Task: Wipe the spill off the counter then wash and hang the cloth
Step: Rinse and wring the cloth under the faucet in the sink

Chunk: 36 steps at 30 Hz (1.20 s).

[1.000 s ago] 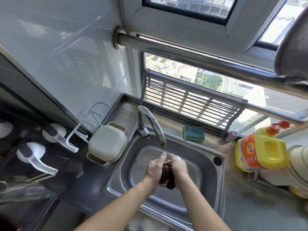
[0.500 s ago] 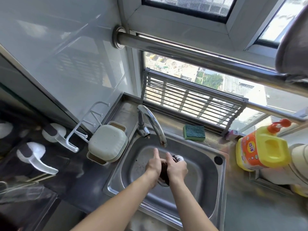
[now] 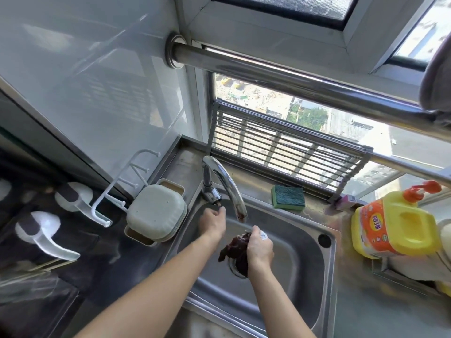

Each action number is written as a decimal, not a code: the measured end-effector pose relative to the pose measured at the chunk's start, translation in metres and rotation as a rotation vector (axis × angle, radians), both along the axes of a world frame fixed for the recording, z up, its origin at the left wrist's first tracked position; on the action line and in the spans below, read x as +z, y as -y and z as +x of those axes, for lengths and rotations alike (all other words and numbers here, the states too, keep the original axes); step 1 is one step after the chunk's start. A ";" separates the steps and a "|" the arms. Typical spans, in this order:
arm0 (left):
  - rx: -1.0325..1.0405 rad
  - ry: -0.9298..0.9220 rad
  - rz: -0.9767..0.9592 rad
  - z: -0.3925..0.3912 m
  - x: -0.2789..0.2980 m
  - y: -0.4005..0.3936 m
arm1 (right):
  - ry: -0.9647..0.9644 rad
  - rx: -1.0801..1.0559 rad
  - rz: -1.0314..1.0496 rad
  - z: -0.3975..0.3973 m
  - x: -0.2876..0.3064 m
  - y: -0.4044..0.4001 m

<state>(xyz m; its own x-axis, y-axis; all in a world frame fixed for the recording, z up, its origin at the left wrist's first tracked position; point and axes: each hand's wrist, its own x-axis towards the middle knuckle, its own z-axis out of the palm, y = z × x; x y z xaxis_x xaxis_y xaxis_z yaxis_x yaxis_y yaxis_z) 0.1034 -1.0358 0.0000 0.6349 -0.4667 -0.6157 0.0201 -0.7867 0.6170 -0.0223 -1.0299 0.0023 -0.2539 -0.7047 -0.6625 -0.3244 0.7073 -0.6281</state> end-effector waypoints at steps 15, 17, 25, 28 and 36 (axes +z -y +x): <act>0.084 0.058 -0.024 0.015 -0.023 0.031 | 0.135 0.075 -0.057 0.026 -0.016 0.016; 0.080 0.071 -0.027 0.014 -0.025 0.031 | 0.141 0.103 -0.078 0.028 -0.018 0.018; 0.139 0.028 -0.088 0.011 -0.028 0.028 | 0.388 0.014 -0.040 0.020 -0.008 0.018; 0.163 0.013 -0.080 0.010 -0.019 0.025 | 0.505 -0.027 0.016 0.018 -0.002 0.014; 0.000 -0.765 -0.035 -0.032 -0.016 -0.019 | 0.420 -0.083 0.011 0.023 -0.024 -0.003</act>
<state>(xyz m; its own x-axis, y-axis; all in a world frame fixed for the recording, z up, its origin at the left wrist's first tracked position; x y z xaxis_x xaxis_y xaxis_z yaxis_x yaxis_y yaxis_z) 0.0711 -1.0165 -0.0160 0.0379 -0.4940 -0.8686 0.4514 -0.7671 0.4559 0.0005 -1.0268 -0.0217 -0.0156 -0.6857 -0.7277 0.0162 0.7275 -0.6859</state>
